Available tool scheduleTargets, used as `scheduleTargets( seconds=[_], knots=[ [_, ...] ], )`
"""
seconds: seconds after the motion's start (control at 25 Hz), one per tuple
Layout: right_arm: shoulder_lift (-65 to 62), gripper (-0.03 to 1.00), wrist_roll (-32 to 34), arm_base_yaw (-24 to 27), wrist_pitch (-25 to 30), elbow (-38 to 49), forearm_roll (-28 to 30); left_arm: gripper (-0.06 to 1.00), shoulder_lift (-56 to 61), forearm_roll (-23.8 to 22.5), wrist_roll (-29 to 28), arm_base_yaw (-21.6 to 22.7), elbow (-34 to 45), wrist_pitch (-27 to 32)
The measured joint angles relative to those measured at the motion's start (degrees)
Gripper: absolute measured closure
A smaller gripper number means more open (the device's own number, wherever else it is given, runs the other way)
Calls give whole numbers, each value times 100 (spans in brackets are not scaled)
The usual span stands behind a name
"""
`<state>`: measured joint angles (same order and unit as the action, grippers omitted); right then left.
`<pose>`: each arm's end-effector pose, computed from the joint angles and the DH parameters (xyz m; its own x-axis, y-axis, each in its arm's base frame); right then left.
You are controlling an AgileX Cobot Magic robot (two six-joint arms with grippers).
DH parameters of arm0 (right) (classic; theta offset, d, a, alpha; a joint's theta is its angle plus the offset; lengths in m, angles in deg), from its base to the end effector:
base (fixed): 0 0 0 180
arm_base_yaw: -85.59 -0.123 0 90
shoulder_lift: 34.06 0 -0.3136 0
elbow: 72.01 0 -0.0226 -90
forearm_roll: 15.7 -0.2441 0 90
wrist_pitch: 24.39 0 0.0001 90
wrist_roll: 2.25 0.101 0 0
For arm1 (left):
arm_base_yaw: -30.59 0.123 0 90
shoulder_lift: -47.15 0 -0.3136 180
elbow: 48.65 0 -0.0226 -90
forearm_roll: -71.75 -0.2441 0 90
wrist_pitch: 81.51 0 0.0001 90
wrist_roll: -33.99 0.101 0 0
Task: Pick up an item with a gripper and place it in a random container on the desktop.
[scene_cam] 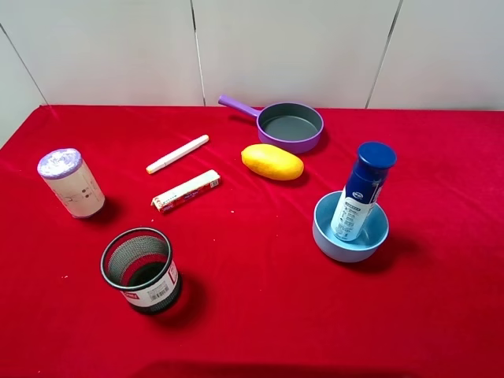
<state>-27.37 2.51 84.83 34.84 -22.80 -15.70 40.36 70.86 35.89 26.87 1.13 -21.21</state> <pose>-0.0306 -0.0004 0.2721 -0.4243 0.0774 -0.9022 0.0220 0.9969 0.0751 -0.0299 0.0033 0.2677 -0.4484 0.0701 -0.8911 0.0712 0.9966 0.0425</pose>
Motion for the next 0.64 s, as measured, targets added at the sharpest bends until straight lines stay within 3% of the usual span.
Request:
scheduleTargets(
  seconds=[0.64],
  knots=[
    [0, 28, 0, 0, 0, 0, 0, -4, 0, 0, 0, 0, 0, 0]
  ],
)
